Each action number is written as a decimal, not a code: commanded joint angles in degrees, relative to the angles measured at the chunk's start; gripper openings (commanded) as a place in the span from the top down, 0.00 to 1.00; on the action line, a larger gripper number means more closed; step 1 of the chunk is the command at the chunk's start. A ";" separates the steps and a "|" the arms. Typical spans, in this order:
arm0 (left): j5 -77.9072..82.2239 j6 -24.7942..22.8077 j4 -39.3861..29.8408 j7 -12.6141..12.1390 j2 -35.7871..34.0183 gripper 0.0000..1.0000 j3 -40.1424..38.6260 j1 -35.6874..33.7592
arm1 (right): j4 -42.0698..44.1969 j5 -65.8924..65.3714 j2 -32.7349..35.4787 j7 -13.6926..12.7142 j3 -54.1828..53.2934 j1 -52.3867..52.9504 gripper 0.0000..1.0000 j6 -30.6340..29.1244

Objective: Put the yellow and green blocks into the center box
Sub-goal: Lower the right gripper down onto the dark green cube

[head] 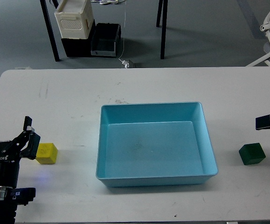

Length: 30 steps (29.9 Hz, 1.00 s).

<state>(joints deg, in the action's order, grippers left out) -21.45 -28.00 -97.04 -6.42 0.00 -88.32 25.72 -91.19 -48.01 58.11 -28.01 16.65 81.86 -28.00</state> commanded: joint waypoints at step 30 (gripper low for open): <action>0.00 0.00 0.36 0.00 0.00 0.00 0.16 0.03 | 9.10 -2.70 -11.17 0.01 -0.21 -10.58 0.00 0.00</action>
<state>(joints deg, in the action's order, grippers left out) -21.44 -28.00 -96.72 -6.42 0.00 -88.17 25.75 -83.11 -50.40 47.89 -28.01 16.60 71.89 -28.00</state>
